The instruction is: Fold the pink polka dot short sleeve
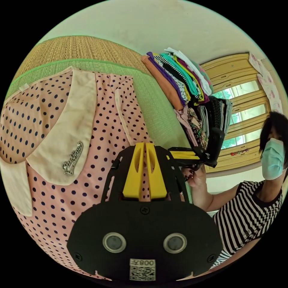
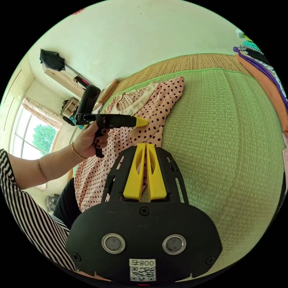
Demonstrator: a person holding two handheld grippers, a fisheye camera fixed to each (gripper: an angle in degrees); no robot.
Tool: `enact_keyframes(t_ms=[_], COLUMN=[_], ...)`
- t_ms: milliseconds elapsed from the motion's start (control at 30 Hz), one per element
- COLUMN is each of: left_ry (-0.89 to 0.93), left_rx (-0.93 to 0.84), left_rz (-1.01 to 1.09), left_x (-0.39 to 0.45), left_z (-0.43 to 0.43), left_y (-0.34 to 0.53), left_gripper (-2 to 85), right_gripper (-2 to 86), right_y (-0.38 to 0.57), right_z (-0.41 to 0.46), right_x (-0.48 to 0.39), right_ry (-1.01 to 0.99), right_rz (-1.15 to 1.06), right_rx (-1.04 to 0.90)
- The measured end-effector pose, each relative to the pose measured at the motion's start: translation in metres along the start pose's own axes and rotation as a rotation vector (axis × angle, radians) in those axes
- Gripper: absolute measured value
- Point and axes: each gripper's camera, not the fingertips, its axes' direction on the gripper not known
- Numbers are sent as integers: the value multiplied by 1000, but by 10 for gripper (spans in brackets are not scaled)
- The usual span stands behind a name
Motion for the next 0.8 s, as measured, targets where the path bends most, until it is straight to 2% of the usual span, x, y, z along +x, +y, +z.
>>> enact_keyframes(t_ms=[67, 200, 300, 467, 567, 633, 733, 800], left_ry=[-26, 25, 39, 52, -12, -118, -276, -312], left_rx=[-73, 55, 6, 145, 245, 356, 465, 521], left_rz=[-20, -22, -59, -69, -134, -225, -353, -426], left_x=[-10, -18, -30, -33, -45, -61, -86, -107], left_z=[12, -11, -12, -70, -124, -176, -229, -252], left_y=[16, 60, 92, 180, 261, 336, 427, 476], left_gripper=[7, 5, 7, 26, 44, 57, 70, 75], right_gripper=[1, 1, 1, 1, 2, 2, 6, 11], right_y=[-5, -13, -18, -12, -7, -9, -30, -59], right_z=[5, 2, 3, -13, -31, -41, -46, -34], right_x=[2, -1, 1, 9, 17, 13, -10, -46], right_ry=[-32, -20, -60, -108, -150, -149, -123, -111], right_rz=[11, 15, 28, 57, 114, 124, 100, 33], right_rx=[-28, -13, -25, 20, 113, 152, 143, 96])
